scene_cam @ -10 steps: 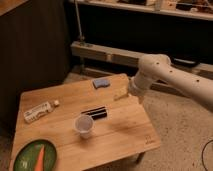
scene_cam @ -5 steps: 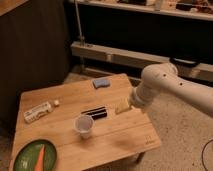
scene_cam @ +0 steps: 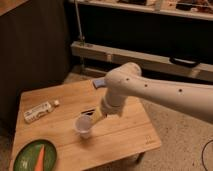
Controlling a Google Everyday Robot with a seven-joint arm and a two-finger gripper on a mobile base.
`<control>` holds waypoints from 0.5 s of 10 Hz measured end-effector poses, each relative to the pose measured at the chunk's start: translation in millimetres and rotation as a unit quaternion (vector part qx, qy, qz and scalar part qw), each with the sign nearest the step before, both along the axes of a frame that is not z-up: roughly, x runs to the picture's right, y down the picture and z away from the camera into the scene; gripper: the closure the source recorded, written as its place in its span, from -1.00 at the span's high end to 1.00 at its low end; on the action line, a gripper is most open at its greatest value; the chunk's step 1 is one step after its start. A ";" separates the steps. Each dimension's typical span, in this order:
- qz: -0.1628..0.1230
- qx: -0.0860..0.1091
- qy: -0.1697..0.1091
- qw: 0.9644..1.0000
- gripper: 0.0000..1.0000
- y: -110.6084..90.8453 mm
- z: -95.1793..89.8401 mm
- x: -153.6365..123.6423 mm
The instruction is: Move the arm in a circular motion
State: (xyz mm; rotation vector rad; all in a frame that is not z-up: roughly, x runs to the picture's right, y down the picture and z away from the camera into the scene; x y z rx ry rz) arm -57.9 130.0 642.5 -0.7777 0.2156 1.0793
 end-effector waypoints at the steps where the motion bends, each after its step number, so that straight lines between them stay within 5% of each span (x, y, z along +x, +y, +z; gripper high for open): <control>1: -0.022 0.000 -0.009 1.000 0.60 -2.6 -1.8 -25.4; 3: -0.059 0.017 -0.022 0.998 0.60 -24.3 -4.3 -82.7; 5: -0.065 0.033 -0.014 0.997 0.60 -53.1 -0.3 -108.2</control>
